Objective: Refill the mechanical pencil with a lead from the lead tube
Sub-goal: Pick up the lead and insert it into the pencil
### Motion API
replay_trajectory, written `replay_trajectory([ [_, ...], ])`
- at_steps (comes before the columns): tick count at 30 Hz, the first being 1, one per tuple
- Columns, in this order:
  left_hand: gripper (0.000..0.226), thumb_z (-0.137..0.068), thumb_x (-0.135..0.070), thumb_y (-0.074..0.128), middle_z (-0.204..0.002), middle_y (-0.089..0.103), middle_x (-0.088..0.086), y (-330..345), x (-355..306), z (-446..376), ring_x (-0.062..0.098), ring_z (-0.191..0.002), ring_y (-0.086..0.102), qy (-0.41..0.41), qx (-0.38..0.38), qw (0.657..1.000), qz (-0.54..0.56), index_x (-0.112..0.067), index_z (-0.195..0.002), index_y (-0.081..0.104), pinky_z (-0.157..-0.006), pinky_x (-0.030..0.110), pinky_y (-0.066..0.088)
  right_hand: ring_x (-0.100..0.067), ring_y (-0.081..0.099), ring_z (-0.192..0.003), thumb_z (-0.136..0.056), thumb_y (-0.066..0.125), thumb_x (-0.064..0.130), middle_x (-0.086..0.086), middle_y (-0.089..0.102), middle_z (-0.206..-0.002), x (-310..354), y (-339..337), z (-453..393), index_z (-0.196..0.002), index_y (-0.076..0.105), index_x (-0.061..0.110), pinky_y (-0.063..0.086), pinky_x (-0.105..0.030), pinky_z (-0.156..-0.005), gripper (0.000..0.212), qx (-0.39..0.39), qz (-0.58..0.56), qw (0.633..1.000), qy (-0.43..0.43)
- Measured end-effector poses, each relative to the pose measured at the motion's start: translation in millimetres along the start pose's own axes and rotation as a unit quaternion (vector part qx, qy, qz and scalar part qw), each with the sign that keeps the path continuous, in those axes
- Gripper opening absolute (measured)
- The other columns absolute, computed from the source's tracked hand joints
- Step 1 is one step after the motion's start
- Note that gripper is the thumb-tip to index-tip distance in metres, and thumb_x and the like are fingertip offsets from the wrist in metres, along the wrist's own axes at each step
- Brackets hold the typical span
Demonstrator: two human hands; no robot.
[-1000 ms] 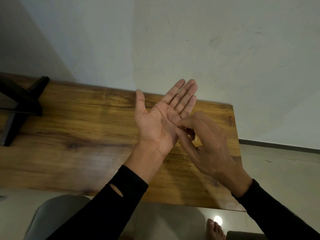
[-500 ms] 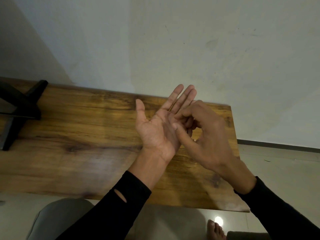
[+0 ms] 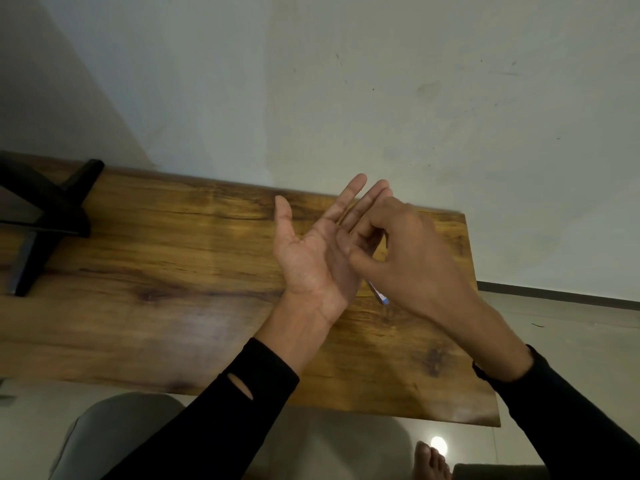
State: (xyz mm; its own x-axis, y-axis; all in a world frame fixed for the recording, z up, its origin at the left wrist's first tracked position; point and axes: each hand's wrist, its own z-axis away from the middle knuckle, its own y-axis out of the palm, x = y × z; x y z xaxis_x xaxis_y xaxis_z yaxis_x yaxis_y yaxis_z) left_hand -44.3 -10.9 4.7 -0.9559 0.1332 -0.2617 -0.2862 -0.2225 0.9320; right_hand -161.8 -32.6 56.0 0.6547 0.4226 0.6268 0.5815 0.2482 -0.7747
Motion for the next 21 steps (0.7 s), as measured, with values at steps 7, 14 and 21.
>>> replay_trajectory([
  [7, 0.041, -0.111, -0.053, 0.050, -0.101, 0.085, 0.002, -14, -48, -12, 0.019, -0.097, 0.076, 0.018, -0.219, 0.810, -0.543, -0.024, -0.112, 0.079, -0.079, 0.034, 0.057, -0.012, 0.058, -0.055, -0.100, 0.072, 0.011, 0.003, 0.069, -0.065, -33, -10, -11, -0.085, 0.074, 0.012, 0.051, -0.029, -0.060, 0.015, 0.011, -0.349, 0.923, 0.161],
  [14, 0.034, -0.096, -0.062, 0.070, -0.084, 0.068, -0.010, -60, -40, -22, 0.013, -0.077, 0.067, 0.039, -0.186, 0.383, -0.904, -0.030, -0.089, 0.064, -0.067, 0.034, 0.053, -0.016, 0.058, -0.058, -0.088, 0.075, 0.021, -0.004, 0.069, -0.070, -40, -12, -15, -0.081, 0.074, 0.012, 0.052, -0.031, -0.062, 0.011, -0.007, -0.424, 0.891, 0.162],
  [21, 0.031, -0.096, -0.046, 0.077, -0.078, 0.062, -0.006, -73, -24, -29, 0.011, -0.071, 0.061, 0.030, -0.170, 0.344, -0.923, -0.026, -0.082, 0.059, -0.059, 0.032, 0.045, -0.016, 0.055, -0.056, -0.092, 0.074, 0.014, 0.000, 0.066, -0.067, -43, -10, -14, -0.080, 0.074, 0.014, 0.050, -0.033, -0.060, 0.012, -0.034, -0.419, 0.895, 0.150],
])
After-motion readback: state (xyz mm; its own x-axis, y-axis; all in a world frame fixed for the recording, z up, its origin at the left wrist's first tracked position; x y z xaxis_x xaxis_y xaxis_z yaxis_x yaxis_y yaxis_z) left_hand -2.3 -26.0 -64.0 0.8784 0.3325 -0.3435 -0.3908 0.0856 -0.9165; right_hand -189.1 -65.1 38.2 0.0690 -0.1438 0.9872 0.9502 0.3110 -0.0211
